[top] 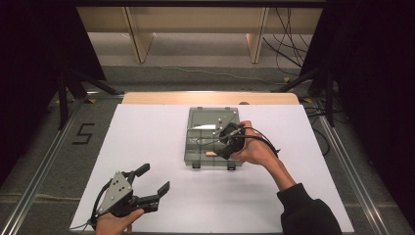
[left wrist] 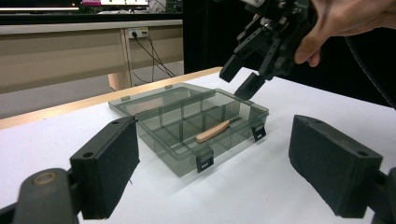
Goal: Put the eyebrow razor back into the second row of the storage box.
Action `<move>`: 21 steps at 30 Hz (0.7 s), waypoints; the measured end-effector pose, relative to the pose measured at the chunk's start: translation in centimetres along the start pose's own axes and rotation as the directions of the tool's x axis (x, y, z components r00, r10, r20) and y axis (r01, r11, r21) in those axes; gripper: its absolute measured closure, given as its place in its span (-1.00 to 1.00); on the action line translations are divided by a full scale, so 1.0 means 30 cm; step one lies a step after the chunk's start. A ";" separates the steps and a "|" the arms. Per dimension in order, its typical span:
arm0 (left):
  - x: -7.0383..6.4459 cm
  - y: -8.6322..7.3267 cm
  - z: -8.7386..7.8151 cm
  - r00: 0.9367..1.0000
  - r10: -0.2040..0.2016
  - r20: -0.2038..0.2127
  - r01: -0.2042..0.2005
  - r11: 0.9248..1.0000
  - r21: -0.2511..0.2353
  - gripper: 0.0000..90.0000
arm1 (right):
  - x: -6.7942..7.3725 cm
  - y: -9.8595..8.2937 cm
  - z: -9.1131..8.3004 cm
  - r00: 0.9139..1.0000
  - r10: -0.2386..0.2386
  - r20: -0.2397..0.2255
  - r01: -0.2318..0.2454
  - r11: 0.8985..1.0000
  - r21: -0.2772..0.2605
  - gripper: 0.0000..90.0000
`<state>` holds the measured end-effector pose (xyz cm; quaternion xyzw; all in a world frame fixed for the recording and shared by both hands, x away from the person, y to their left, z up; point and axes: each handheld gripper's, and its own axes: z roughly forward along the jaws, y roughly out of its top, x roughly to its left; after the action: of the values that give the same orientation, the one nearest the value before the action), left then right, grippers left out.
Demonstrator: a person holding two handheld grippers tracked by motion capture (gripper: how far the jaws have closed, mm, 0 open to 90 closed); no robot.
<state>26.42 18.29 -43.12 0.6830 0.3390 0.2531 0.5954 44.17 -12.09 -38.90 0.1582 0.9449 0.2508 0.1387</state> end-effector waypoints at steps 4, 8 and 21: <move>-0.001 0.000 0.001 1.000 0.001 0.001 -0.001 1.000 0.000 -0.64 | 0.017 -0.017 -0.023 1.000 0.007 0.015 -0.007 1.000 -0.027 -0.09; -0.001 0.000 0.001 1.000 0.001 0.000 -0.001 1.000 0.001 -0.64 | 0.034 -0.037 -0.046 0.999 0.035 0.010 -0.034 0.997 -0.067 -0.09; -0.001 0.000 0.001 1.000 0.005 0.003 -0.005 1.000 0.003 -0.64 | 0.073 -0.081 -0.103 0.995 0.095 0.033 -0.089 0.982 -0.165 -0.17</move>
<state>26.43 18.25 -43.12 0.6850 0.3367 0.2532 0.5944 40.57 -14.63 -37.99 0.1948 0.9097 0.3304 0.1590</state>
